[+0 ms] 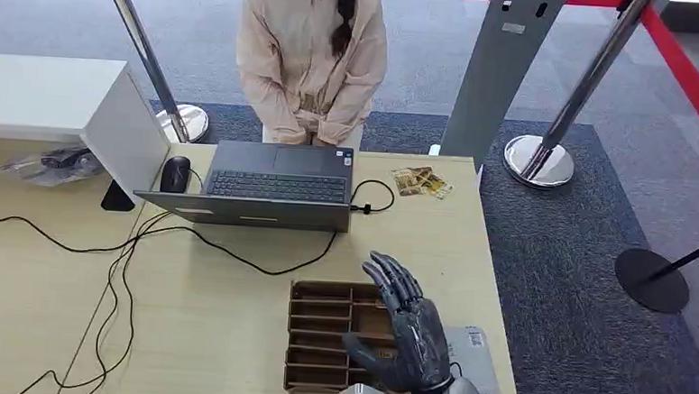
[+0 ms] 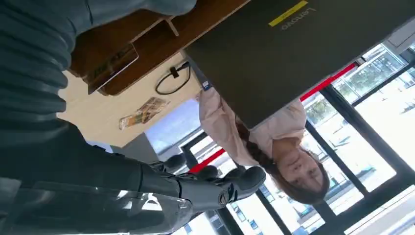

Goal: Pass the card to the sensor for recognition and then transmit it.

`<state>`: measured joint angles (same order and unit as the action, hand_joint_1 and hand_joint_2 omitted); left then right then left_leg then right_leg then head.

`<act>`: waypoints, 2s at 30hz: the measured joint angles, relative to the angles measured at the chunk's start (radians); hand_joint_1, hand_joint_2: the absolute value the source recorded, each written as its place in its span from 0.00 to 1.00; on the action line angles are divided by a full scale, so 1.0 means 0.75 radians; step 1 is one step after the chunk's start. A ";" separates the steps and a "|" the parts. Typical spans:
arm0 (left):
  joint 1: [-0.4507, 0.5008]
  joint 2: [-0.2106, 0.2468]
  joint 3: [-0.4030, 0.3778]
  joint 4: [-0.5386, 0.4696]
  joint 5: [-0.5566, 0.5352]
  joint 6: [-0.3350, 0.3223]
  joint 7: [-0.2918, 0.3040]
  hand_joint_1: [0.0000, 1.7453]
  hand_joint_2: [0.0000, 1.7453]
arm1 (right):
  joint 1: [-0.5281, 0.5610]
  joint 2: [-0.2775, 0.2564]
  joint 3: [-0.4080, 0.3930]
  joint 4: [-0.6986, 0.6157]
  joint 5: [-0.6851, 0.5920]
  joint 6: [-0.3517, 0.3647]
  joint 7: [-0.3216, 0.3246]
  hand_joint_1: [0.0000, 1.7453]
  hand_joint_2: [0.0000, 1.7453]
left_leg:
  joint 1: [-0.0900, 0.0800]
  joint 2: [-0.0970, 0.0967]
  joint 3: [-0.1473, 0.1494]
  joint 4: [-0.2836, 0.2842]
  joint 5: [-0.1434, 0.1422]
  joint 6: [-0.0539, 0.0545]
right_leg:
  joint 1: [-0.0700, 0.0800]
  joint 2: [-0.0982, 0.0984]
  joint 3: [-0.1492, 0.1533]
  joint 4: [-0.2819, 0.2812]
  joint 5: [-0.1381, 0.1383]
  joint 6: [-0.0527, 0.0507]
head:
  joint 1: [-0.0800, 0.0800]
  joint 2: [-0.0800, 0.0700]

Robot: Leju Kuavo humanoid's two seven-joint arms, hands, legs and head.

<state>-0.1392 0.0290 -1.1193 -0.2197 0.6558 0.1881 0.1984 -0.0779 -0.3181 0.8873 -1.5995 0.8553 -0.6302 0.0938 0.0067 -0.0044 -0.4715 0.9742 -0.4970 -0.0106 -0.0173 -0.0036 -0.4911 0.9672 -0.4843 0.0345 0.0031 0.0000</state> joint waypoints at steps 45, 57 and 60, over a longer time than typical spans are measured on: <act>-0.004 -0.010 -0.061 0.000 -0.018 0.000 0.003 0.00 0.00 | -0.098 0.070 0.056 0.071 0.129 0.100 0.037 0.12 1.00 | 0.000 0.000 0.000 0.000 0.000 0.000 | 0.000 0.000 0.000 0.000 0.000 0.000 | 0.000 -0.001; -0.003 -0.013 -0.061 0.000 -0.016 -0.001 0.003 0.00 0.00 | -0.102 0.076 0.050 0.071 0.130 0.127 0.039 0.16 1.00 | 0.000 0.000 0.000 0.000 0.000 0.000 | 0.000 0.000 0.000 0.000 0.000 0.000 | 0.000 -0.001; -0.003 -0.016 -0.061 0.000 -0.016 -0.001 0.003 0.00 0.00 | -0.103 0.077 0.049 0.073 0.130 0.144 0.043 0.16 1.00 | 0.000 0.000 0.000 0.000 0.000 0.000 | 0.000 0.000 0.000 0.000 0.000 0.000 | 0.000 0.000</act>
<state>-0.1418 0.0172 -1.1650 -0.2197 0.6436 0.1873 0.2003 -0.1555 -0.2605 0.9240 -1.5450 0.9529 -0.5219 0.1259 0.0067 -0.0044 -0.4715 0.9743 -0.4969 -0.0106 -0.0173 -0.0036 -0.4910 0.9673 -0.4843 0.0345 0.0030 0.0000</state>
